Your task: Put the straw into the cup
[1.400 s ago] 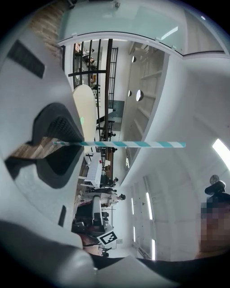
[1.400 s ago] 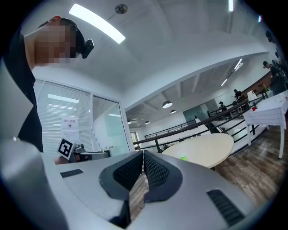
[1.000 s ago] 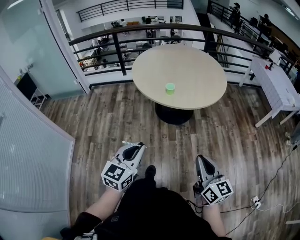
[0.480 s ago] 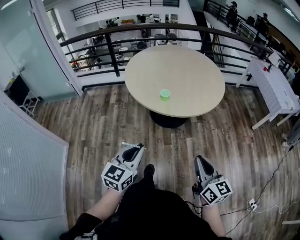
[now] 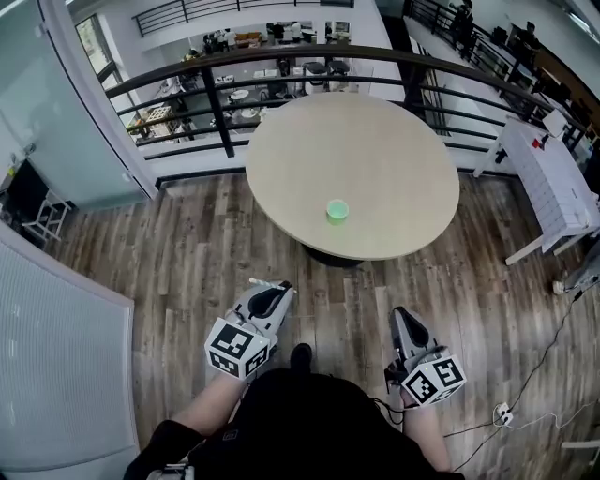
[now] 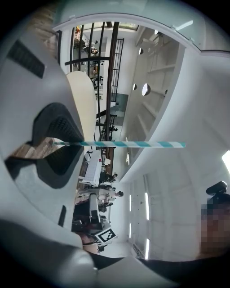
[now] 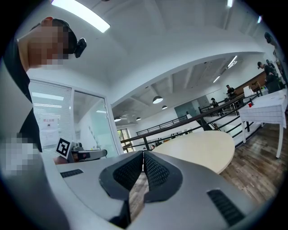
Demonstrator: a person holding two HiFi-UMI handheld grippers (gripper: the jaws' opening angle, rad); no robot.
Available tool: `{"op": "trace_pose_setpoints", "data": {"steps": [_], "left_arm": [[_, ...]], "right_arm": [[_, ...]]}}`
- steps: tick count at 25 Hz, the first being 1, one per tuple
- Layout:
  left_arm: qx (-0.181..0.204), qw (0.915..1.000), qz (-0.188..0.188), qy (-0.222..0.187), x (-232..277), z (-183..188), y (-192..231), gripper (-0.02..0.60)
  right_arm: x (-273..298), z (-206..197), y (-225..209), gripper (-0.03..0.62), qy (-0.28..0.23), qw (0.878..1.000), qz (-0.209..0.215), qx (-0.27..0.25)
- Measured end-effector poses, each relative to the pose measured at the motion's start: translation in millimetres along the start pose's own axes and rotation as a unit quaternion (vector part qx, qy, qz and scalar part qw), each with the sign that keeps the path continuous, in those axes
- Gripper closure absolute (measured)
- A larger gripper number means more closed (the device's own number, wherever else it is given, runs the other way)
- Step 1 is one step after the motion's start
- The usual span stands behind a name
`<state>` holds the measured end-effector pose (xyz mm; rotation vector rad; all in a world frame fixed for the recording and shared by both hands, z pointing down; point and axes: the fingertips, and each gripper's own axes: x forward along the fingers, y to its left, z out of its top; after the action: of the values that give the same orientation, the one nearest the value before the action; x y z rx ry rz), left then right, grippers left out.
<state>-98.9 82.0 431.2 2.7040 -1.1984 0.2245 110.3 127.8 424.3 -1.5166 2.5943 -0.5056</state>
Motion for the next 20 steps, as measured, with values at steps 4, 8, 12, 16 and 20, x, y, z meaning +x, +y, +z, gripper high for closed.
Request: {"op": "trace_pose_setpoints", "data": {"steps": [4,8,12,16,20], "left_arm": [[-0.001,1.0,-0.009,-0.003,16,12,34,0.552],[-0.006,0.9999,-0.014,-0.003,27,10,62,0.552],[-0.017,0.9998,-0.013,-0.004,37,3,81,0.552],[-0.032,0.9993,-0.016,0.006,56,5,92,0.552],[-0.032,0.9992,-0.015,0.018,79,3,99,0.552]], "right_arm": [[40,11,1,0.571,0.003,1.0,-0.003,-0.001],[71,8,2,0.571,0.013,1.0,-0.007,0.001],[88,2,0,0.571,0.023,1.0,-0.011,0.004],[106,10,-18,0.571,0.033,0.999,-0.02,0.016],[122,11,-35,0.571,0.041,0.999,-0.012,0.018]]}}
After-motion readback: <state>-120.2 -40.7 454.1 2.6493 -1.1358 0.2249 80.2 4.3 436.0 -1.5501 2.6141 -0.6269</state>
